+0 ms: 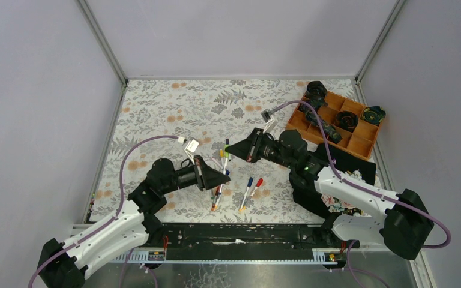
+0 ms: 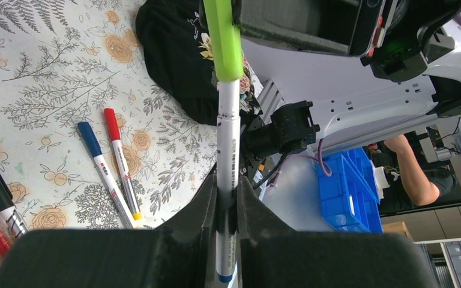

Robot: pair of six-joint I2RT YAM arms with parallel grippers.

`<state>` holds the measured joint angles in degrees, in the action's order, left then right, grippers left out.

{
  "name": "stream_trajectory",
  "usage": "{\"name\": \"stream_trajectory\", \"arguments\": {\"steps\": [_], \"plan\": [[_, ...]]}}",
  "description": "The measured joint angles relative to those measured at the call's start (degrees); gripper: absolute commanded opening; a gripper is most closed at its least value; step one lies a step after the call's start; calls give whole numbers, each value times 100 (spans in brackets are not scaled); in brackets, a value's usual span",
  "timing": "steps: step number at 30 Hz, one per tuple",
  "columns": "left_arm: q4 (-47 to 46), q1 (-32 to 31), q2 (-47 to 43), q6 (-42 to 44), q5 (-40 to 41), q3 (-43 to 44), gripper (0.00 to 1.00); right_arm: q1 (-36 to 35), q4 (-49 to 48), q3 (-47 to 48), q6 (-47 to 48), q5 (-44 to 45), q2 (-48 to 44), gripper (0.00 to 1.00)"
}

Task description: Insert the pens into the pen caps

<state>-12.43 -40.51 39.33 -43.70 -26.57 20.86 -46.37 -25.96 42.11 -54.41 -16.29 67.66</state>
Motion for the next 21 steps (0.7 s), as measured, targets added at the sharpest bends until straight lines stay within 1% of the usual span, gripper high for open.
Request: {"name": "stream_trajectory", "arguments": {"steps": [6,11,12,14,15,16,19,21], "plan": [[-2,-33,-31,-105,133,0,0,-236,-87,-238,17,302,-177,0],[70,-76,-39,-166,129,0,0,-411,-398,-614,-55,575,-356,0],[70,-76,-37,-170,114,0,0,-426,-437,-643,-68,603,-369,6],[68,-76,-33,-170,79,0,0,-442,-457,-675,-101,640,-400,24],[61,-76,-31,-173,59,0,0,-446,-444,-680,-109,654,-422,36],[44,-76,-31,-173,28,0,0,-461,-420,-678,-101,671,-457,44],[-195,-50,-35,-210,39,0,0,-544,-116,-658,-31,605,-573,61],[-334,-31,-46,-245,13,0,0,-538,70,-573,42,557,-586,67]]}}
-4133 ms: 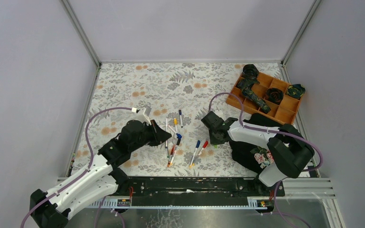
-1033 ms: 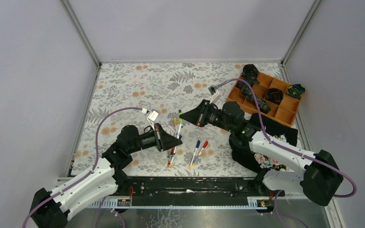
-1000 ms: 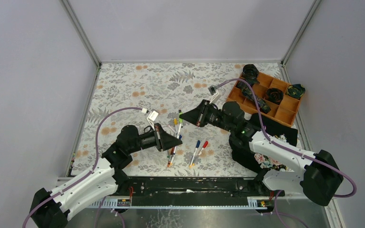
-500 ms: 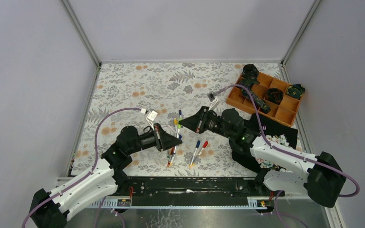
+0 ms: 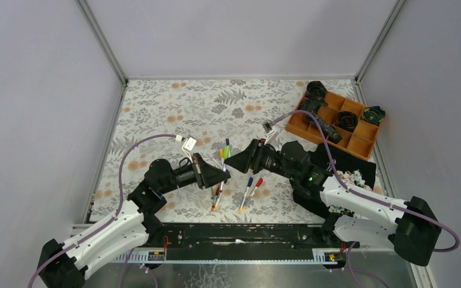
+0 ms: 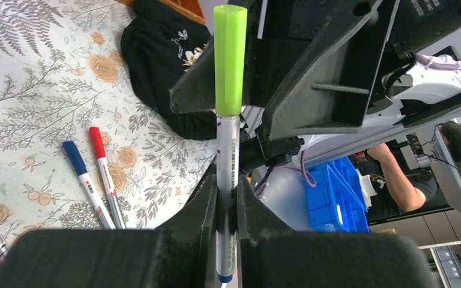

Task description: Insert the pens into the pen caps

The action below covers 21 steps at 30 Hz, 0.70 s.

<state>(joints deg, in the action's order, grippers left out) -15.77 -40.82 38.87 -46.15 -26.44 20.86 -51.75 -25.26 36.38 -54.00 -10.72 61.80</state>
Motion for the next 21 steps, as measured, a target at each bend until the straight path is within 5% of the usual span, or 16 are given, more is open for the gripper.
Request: {"name": "stream_trajectory", "arguments": {"steps": [7,11,21], "plan": [[-157,0,-116,-57,-138,0,0,466,96,382,151,-433,28,69],[-155,0,-153,-59,-195,0,0,608,35,684,195,-833,247,61],[-155,0,-195,-70,-258,0,0,623,-57,1128,367,-1696,852,13]]}}
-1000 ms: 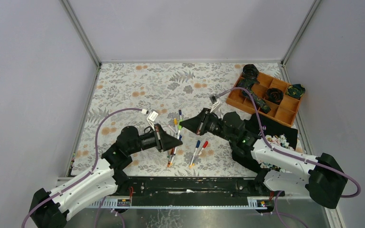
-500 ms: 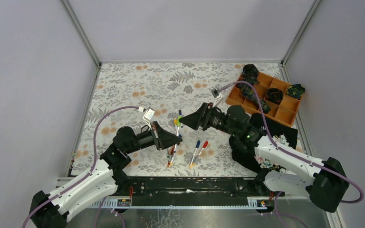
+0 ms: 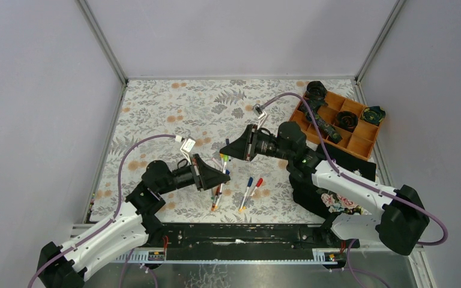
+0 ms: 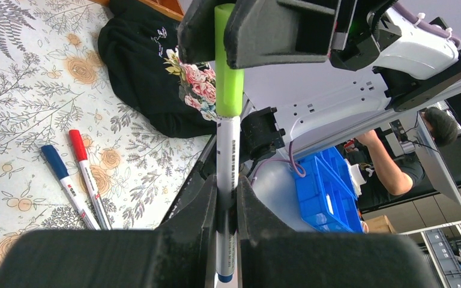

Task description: Insert the pens into the pen caps

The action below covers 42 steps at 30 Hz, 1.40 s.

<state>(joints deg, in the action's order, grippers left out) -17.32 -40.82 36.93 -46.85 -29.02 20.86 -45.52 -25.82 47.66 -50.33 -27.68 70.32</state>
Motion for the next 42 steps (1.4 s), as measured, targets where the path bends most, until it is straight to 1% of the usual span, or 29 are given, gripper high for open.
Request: {"name": "stream_trajectory", "arguments": {"steps": [2,3,8,13,18,26,29,30,32,33,36,37,38,39,42], "plan": [[9,0,2,-9,2,0,0,9,-9,-11,-7,-70,13,3],[11,0,2,-11,7,0,0,13,-31,-33,-17,-94,11,0],[79,-7,50,-11,-11,0,0,31,-267,-293,-96,-136,-50,0],[144,-46,203,-2,-57,2,0,20,-522,-651,-229,7,-162,0],[372,-66,413,50,-153,120,0,-109,-815,-1012,-407,348,-243,0],[852,-61,555,160,-402,271,0,-439,-1567,-1606,-776,992,-251,0],[905,-50,599,210,-457,289,0,-481,-1528,-1655,-793,1134,-328,1],[914,-48,614,251,-468,289,0,-498,-1449,-1655,-763,1187,-378,11],[955,-48,656,415,-490,297,0,-566,-979,-1565,-605,1399,-562,39],[1016,-48,697,531,-487,328,0,-619,-636,-1471,-483,1543,-658,51],[1038,55,896,763,-85,494,0,-905,684,-1121,-74,1814,-870,73],[1029,94,944,811,24,518,0,-1040,1174,-1010,87,2017,-935,86],[1038,114,990,861,210,514,0,-1130,1641,-911,236,2291,-1027,91],[1056,103,1043,896,339,490,0,-1147,1912,-855,308,2505,-1106,94],[1191,-63,1250,988,791,332,0,-1097,2614,-640,710,3318,-1384,96]]}}
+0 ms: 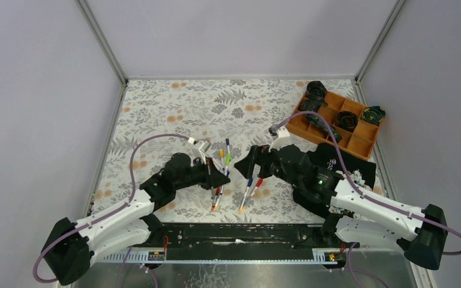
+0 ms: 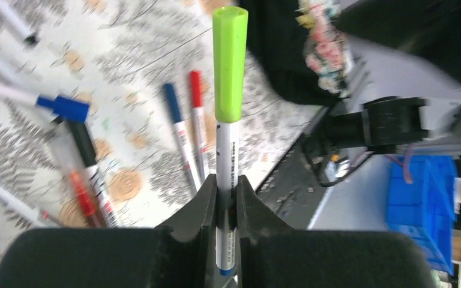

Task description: Insert the pens into the pen caps

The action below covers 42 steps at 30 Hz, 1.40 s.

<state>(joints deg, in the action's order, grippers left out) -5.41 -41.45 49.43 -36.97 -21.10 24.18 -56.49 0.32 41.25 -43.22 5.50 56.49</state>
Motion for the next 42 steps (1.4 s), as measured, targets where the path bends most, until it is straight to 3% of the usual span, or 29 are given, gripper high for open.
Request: {"name": "stream_trajectory", "arguments": {"steps": [4,10,15,18,20,26,33,37,39,42], "plan": [[260,-326,573,109,610,-57,0,210,435,378,367,581,31,96],[343,-647,1659,179,1145,-55,13,968,782,435,485,636,442,97],[389,-767,2166,254,1381,-46,52,1244,857,144,566,590,525,99],[354,-769,2227,323,1451,9,85,1405,874,94,732,518,673,100],[321,-761,2232,400,1504,109,95,1585,866,94,890,396,839,99],[334,-162,2402,756,1499,632,99,2236,844,133,1375,83,1467,99],[247,1731,2345,1235,1373,1307,100,3829,660,195,1768,-61,1541,99],[-229,3390,1880,1056,1366,1001,100,4857,98,-166,1878,87,872,99],[-498,3969,1539,946,1753,682,100,5099,-205,-522,1952,422,411,99],[-1080,4227,946,920,2583,-35,100,5158,-811,-1215,2142,1051,-157,99]]}}
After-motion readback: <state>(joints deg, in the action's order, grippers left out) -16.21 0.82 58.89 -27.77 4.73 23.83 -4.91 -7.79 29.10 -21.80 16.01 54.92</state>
